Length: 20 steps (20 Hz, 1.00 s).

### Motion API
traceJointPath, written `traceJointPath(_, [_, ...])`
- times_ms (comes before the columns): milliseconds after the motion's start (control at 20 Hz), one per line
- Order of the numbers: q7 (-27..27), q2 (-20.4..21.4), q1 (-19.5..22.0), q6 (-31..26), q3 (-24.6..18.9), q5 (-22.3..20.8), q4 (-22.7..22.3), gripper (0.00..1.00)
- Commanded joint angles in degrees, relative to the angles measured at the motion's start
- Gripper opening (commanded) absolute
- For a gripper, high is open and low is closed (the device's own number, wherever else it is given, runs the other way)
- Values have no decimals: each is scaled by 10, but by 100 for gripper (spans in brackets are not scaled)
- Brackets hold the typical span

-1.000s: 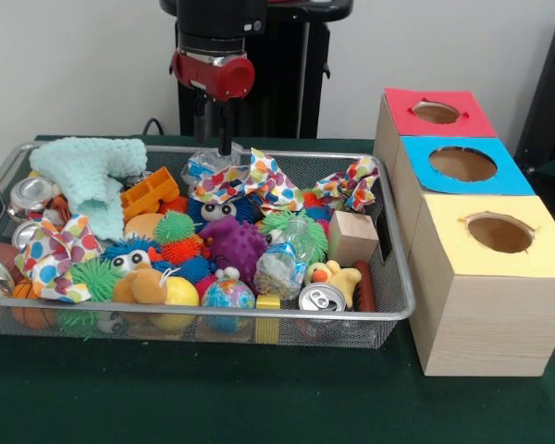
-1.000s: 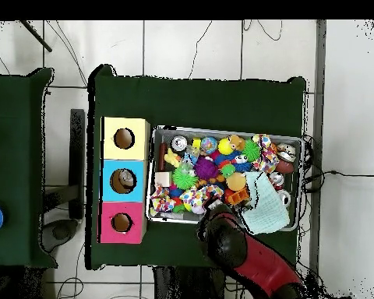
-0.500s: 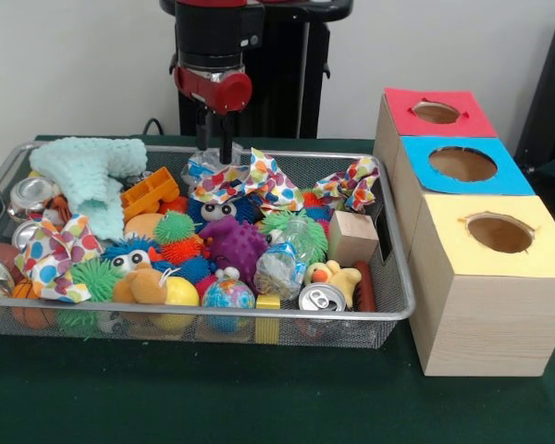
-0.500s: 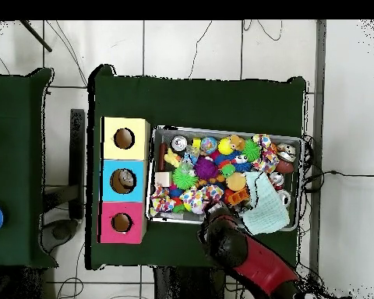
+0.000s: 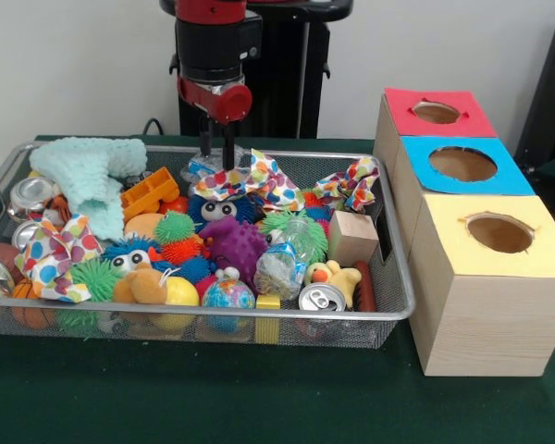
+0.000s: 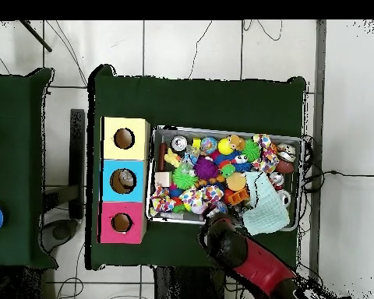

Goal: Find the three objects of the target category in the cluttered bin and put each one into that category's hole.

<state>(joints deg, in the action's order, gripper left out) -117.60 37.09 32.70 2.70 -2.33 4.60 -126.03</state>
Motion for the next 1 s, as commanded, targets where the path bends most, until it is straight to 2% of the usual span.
traceJointPath(50, [-41,-36,-4,4,2,-19,72,100])
traceJointPath(350, [-9,-25,-19,-59,26,-25,99,100])
traceJointPath(600, [5,-21,-21,-99,30,-32,115,100])
traceJointPath(1000, [5,-31,-10,-113,15,-54,131,100])
